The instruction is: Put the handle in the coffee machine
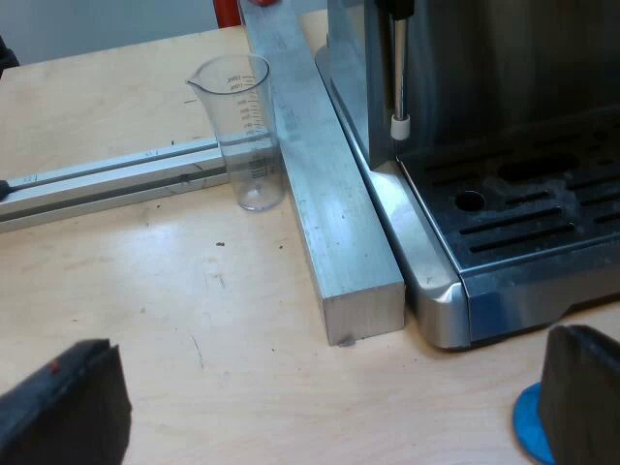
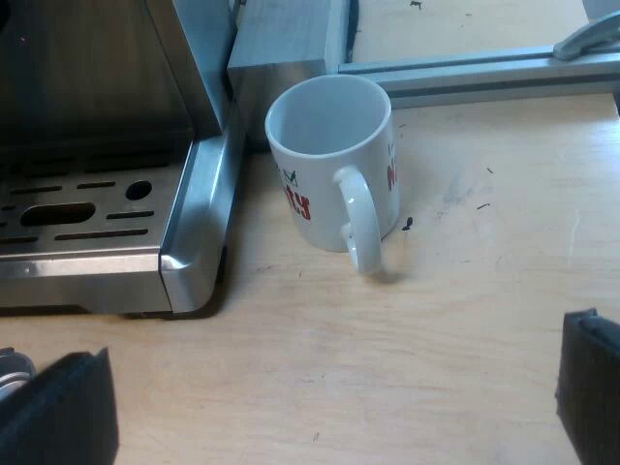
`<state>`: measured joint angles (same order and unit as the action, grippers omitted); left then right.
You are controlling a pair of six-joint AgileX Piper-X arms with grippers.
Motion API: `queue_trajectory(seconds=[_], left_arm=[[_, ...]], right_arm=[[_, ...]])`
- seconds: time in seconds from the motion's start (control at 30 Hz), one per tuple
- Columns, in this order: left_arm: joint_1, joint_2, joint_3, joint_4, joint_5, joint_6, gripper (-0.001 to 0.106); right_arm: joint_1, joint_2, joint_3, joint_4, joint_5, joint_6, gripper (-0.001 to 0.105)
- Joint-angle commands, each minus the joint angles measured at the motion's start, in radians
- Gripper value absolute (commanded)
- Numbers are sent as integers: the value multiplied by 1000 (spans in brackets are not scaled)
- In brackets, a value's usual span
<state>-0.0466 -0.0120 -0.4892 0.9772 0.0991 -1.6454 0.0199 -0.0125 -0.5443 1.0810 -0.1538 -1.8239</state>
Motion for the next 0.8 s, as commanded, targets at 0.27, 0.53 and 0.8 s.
queue_trajectory(seconds=[0.27,0.53,0.8], left_arm=[[-2,-137,2,-13,-12,-11,86],[-2,-137,2,-13,-12,-11,86],[-15,-137,2,-13,-12,-11,86]], right_arm=[[-5,-39,-2,-11,-8,-4,93],[-5,-39,-2,-11,-8,-4,93],[-5,-39,-2,-11,-8,-4,93]])
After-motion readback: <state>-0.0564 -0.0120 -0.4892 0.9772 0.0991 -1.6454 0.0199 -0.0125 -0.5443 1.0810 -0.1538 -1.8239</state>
